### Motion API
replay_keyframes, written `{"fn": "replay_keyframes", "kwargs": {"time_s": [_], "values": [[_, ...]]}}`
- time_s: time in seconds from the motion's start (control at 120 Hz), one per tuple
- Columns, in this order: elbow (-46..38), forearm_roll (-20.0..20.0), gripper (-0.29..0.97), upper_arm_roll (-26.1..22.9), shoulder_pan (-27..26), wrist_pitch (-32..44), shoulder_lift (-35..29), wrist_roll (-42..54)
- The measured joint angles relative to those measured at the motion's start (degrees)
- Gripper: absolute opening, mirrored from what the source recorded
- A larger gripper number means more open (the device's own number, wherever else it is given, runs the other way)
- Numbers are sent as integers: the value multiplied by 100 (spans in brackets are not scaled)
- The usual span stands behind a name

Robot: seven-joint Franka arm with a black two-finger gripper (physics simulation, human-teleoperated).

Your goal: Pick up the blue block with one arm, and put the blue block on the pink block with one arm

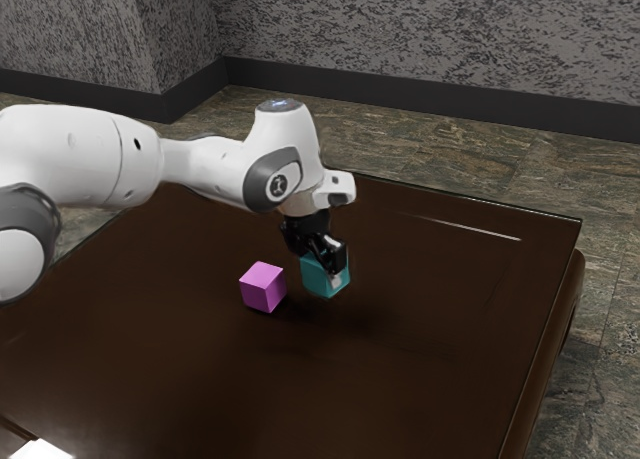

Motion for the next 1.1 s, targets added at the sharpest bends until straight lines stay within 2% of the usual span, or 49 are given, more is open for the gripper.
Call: {"fn": "replay_keyframes", "kwargs": {"time_s": [0.142,0.2,0.392,0.75,0.967,1.033,1.1], "values": [[-952,134,34,180,351,6,-1011,-8],[-1174,200,35,195,505,6,-1192,-26],[-1255,295,36,201,731,9,-1240,-70],[-887,301,37,194,840,11,-797,-84],[-901,243,52,195,834,0,-824,-31],[-929,243,56,218,797,-5,-976,-15],[-1021,414,60,310,692,-58,-1691,-3]]}}
